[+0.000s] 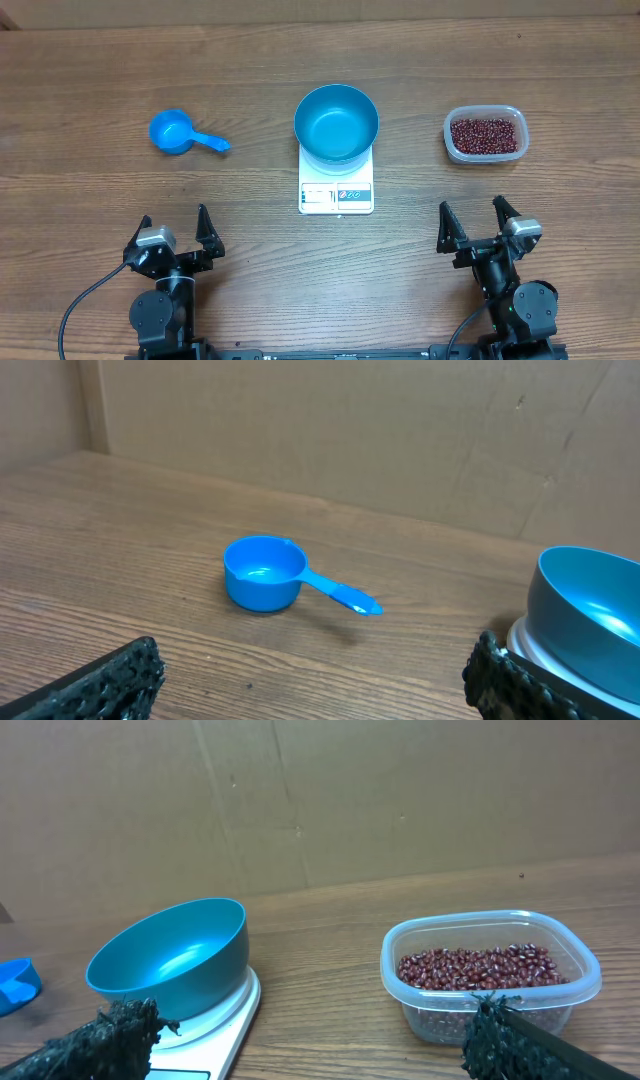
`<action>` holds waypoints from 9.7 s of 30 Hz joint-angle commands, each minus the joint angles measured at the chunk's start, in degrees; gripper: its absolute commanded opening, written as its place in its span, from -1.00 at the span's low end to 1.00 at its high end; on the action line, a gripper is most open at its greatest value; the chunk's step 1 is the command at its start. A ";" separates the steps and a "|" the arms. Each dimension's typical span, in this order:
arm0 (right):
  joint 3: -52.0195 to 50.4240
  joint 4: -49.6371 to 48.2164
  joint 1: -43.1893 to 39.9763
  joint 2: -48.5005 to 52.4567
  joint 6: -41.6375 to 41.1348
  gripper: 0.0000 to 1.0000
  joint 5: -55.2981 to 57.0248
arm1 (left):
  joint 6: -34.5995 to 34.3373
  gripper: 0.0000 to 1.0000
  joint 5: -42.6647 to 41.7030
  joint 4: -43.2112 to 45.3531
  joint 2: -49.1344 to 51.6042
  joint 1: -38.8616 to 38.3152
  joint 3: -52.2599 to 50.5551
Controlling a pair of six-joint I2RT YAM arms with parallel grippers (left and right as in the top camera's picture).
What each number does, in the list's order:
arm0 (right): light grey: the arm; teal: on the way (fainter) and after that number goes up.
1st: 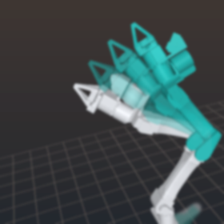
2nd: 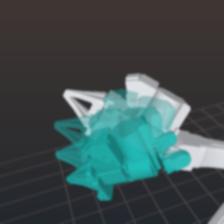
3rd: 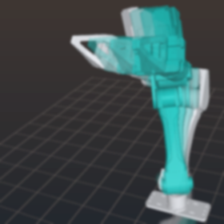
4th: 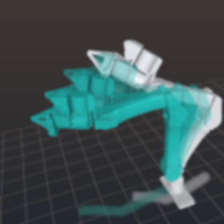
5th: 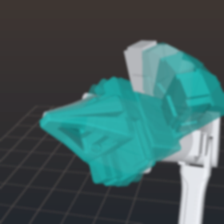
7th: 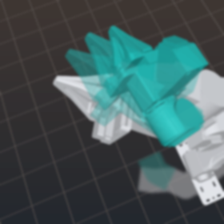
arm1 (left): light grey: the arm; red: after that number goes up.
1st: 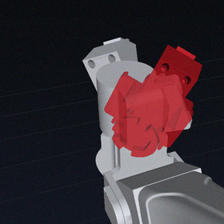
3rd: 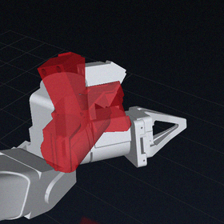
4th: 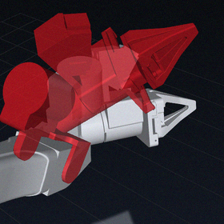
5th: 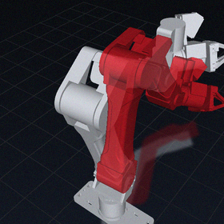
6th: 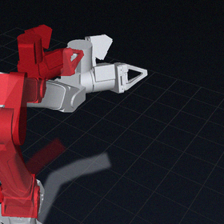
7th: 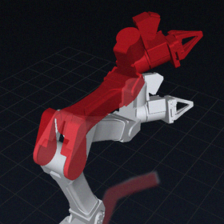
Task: Scoop item into bowl and weigh 150g on scale
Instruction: 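Move the left gripper toward the blue scoop on the left, then lower the left gripper over the blue scoop and grasp its handle, then lift the blue scoop with the left gripper, then carry the blue scoop over the bowl toward the right gripper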
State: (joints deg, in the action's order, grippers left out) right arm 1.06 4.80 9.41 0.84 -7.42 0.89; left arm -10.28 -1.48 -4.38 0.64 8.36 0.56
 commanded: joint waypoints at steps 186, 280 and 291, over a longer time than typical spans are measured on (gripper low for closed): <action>-0.61 -0.22 -0.17 -0.68 0.39 1.00 0.52 | -51.43 -0.32 9.40 -47.15 125.68 -6.88 95.10; -0.59 -5.51 -0.15 -0.68 -63.28 1.00 -31.26 | -58.84 -0.91 2.51 -73.46 124.91 -48.22 133.22; 1.79 -7.32 -0.15 3.98 -55.47 0.81 -26.82 | -59.63 -0.91 2.51 -73.20 124.91 -50.10 133.22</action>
State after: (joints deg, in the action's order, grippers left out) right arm 1.06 -2.15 9.39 1.72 -67.64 -27.97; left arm -68.79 0.84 -77.78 125.75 -41.01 132.16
